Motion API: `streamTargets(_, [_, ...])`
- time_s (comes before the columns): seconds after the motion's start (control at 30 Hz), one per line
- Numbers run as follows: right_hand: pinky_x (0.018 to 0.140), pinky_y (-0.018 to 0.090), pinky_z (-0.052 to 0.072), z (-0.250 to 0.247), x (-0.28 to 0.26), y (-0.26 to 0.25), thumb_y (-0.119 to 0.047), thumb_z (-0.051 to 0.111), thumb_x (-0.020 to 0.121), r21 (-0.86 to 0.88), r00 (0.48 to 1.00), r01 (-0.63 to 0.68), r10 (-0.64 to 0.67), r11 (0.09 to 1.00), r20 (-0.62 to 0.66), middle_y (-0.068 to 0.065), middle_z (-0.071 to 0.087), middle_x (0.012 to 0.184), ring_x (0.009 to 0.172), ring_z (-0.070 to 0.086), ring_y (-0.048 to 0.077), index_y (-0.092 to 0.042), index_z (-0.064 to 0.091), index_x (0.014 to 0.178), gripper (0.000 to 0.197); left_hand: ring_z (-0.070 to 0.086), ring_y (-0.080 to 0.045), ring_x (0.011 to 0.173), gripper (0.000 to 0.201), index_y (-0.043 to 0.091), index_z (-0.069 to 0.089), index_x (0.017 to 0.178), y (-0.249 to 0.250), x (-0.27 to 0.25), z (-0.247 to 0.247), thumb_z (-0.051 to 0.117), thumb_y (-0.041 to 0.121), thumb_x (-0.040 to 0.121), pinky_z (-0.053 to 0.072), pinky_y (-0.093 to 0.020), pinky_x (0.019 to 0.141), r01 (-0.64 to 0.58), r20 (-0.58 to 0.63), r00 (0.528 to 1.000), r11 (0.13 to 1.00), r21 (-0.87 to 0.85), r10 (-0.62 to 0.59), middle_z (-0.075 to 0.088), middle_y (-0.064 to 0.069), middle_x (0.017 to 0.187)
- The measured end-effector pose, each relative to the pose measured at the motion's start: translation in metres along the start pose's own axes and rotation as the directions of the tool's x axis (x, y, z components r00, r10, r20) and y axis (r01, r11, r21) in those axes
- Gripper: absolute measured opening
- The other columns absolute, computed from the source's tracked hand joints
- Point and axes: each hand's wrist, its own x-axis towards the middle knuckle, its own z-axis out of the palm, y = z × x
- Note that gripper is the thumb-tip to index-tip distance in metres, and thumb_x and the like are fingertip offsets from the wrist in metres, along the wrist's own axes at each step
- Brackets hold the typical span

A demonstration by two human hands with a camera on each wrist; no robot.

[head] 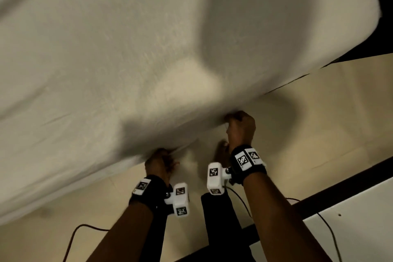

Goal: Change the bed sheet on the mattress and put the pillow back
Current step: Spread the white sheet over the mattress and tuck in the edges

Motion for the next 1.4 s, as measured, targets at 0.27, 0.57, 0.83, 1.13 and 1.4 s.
streamTargets(0.27, [0.065,0.031,0.046,-0.023,-0.012,-0.015,-0.026,0.065,0.083,-0.254,0.996,0.052,-0.031,0.966,0.083,0.010,0.069,0.071,0.069,0.063,0.031,-0.011,0.066,0.072,0.019,0.074,-0.034,0.081,0.012,0.004,0.073,0.098,-0.007,-0.047,0.007,0.073,0.012,0.088,0.056,-0.032,0.062,-0.185,0.226,0.962,0.973,0.140,0.151,0.073,-0.017,0.086])
streamTargets(0.57, [0.062,0.032,0.050,-0.037,-0.030,-0.095,-0.057,0.070,0.083,-0.441,0.903,0.418,-0.311,0.794,0.296,-0.005,0.064,0.066,0.066,0.063,0.018,-0.019,0.061,0.067,0.042,0.074,-0.019,0.088,0.067,0.007,0.080,0.097,0.051,-0.098,-0.001,0.088,0.059,0.055,0.050,-0.030,0.074,-0.260,0.345,0.911,0.964,0.054,0.226,0.077,-0.012,0.103])
streamTargets(0.83, [0.057,0.027,0.032,-0.040,-0.033,-0.100,-0.017,0.074,0.083,-0.470,0.859,0.509,-0.396,0.721,0.323,-0.006,0.047,0.055,0.058,0.048,0.022,-0.015,0.049,0.058,0.035,0.070,-0.023,0.067,0.050,0.001,0.080,0.079,0.036,-0.094,0.000,0.091,0.044,0.055,0.051,-0.028,0.061,-0.316,0.266,0.922,0.945,0.088,0.283,0.075,-0.024,0.084])
streamTargets(1.13, [0.072,0.035,0.054,-0.086,-0.064,-0.006,-0.023,0.062,0.091,-0.735,0.906,0.361,-0.031,0.574,0.422,0.002,0.071,0.087,0.087,0.067,0.027,-0.024,0.064,0.076,0.016,0.070,-0.011,0.058,0.018,0.006,0.076,0.085,0.040,-0.090,0.010,0.072,0.021,0.093,0.051,-0.022,0.057,-0.213,0.253,0.952,0.965,0.149,0.171,0.075,-0.004,0.072])
streamTargets(1.4, [0.072,0.030,0.055,-0.031,-0.120,-0.006,-0.048,0.081,0.077,-0.283,0.854,0.258,-0.082,0.924,0.513,-0.008,0.074,0.078,0.076,0.070,0.012,-0.023,0.071,0.081,0.028,0.068,-0.027,0.095,0.029,0.007,0.068,0.117,0.054,-0.098,-0.065,0.063,0.030,0.099,0.055,-0.034,0.080,-0.261,0.207,0.946,0.965,0.036,0.249,0.072,-0.013,0.111])
